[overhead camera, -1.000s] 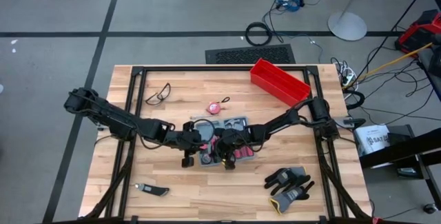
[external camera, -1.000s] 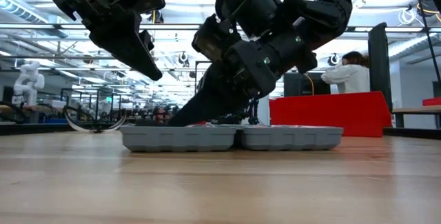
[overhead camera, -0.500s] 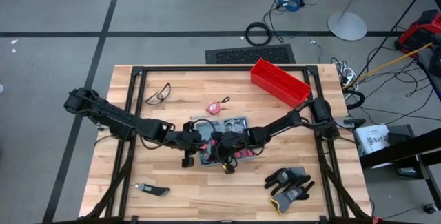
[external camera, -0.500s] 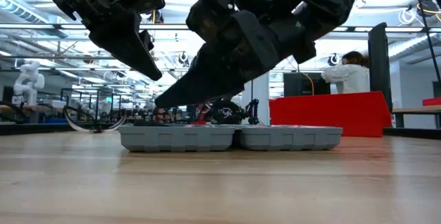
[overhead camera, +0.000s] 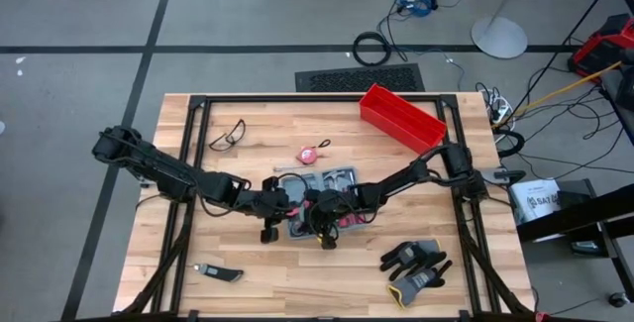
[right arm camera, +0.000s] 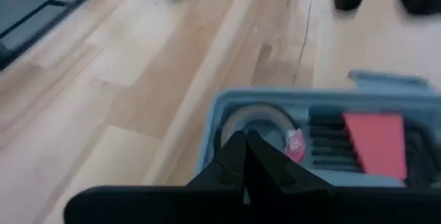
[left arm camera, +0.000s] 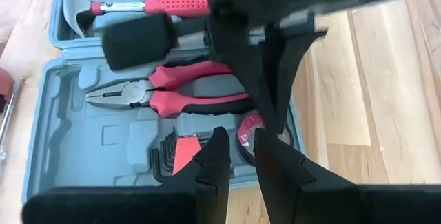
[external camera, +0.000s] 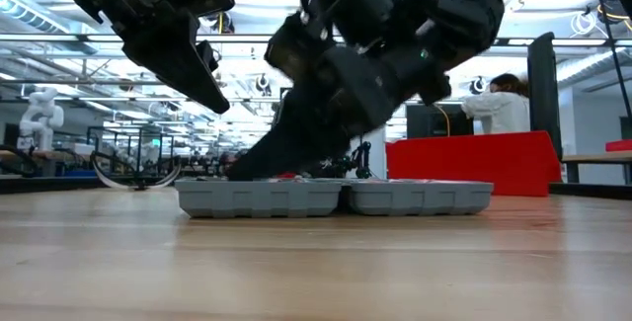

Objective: Prefit tool cases
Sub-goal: Put the electrical tape into the toolbox

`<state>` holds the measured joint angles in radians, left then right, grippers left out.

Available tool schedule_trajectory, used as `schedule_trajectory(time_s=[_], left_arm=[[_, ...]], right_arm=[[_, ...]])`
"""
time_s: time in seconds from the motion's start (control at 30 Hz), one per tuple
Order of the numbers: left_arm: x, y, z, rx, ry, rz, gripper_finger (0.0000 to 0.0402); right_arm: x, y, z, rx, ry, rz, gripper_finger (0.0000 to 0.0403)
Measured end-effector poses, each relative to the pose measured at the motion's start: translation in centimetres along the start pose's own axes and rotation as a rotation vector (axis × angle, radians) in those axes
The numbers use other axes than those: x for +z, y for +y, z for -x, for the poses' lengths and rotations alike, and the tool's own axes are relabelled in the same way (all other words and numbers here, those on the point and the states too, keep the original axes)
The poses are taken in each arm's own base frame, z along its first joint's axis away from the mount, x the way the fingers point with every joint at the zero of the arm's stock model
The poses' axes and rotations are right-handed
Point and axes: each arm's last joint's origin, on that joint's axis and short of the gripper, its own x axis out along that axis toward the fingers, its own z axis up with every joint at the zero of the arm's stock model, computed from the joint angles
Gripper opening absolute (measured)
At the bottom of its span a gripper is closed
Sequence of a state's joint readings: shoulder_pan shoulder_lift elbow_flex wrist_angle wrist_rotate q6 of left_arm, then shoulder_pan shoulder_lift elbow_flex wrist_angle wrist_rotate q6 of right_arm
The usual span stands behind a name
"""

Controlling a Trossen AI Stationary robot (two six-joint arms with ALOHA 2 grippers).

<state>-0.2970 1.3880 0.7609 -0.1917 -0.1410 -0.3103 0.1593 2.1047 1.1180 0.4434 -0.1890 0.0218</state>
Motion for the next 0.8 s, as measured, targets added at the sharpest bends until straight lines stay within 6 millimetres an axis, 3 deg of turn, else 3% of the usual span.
schedule_trajectory(time_s=[0.2,0.4,0.63,0.8], left_arm=[[0.0,0.0,0.0,0.004,-0.001,0.001,0.0070],[0.0,0.0,0.0,0.007,-0.001,0.015,0.0070],[0.0,0.0,0.0,0.008,-0.001,0.021,0.0070],[0.0,0.0,0.0,0.006,-0.001,0.023,0.0070]], right_arm=[[2.9,0.2,0.9,0.000,-0.091,0.052,0.0000],[2.0,0.1,0.0,0.001,-0.056,0.037,0.0000],[-0.8,-0.3,-2.0,0.077,0.018,-0.057,0.0000],[0.0,0.1,-1.3,0.100,0.019,-0.057,0.0000]])
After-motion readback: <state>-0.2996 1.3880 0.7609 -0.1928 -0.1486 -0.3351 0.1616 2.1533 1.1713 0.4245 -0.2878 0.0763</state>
